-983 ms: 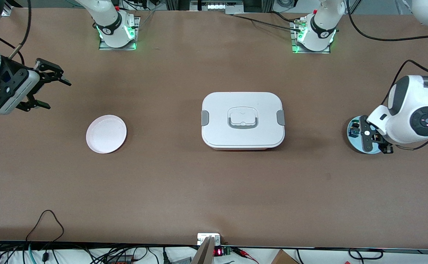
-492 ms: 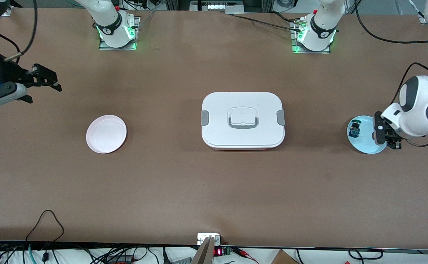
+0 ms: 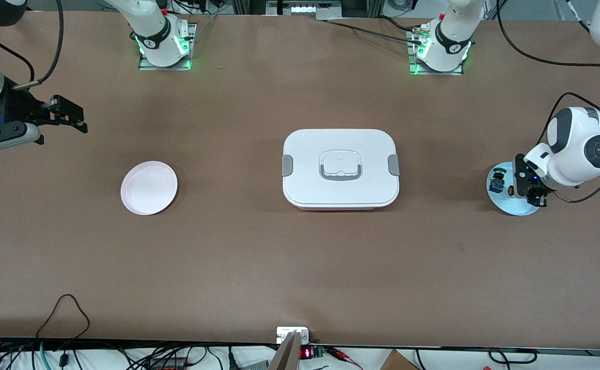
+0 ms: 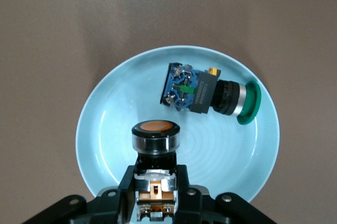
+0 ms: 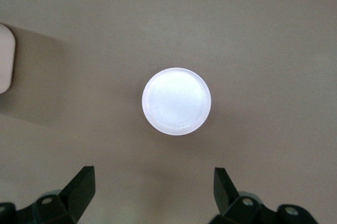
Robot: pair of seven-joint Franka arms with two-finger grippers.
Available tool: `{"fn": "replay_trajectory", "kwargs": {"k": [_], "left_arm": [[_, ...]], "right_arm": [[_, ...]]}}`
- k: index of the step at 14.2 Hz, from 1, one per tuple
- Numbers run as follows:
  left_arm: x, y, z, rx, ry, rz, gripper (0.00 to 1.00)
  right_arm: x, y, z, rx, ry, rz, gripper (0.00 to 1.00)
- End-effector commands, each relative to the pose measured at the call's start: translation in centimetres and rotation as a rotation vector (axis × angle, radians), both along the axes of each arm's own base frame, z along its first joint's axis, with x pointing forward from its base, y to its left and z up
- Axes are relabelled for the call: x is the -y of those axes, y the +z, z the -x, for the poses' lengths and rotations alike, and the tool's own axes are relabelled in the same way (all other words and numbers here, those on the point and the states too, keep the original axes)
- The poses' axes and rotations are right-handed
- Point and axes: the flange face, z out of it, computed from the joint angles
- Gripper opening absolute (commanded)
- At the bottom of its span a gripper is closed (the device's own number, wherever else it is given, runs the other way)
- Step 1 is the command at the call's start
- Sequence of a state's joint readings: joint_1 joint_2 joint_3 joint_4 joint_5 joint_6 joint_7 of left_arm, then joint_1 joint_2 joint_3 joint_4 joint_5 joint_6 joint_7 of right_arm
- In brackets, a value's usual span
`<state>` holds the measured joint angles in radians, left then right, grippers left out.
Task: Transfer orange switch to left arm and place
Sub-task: 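Lower the orange switch onto the light-blue plate with the left gripper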
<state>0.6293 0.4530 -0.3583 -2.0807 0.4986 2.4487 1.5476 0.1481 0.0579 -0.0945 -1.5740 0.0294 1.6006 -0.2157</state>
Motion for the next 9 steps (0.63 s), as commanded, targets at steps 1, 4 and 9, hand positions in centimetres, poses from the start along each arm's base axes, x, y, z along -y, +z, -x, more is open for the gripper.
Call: {"fn": "replay_trajectory", "kwargs": {"k": [1,4,9], "left_arm": [[-1.0,-0.7,0.2,0.031,0.008,0.004,0.10],[-2.0,-1.5,0.6,0.018,-0.014,-0.012,0.10],[-2.4,-2.2,0.7,0.029,-0.015,-0.007,0.66]], "right_arm": [[0.1,0.5,-0.1,0.013,-0.010,0.023,1.00],[0.1,0.5,-0.1,0.016,-0.010,0.023,1.00],[-0.1,0.7,0.1,0.013,-0.007,0.024,1.00]]}}
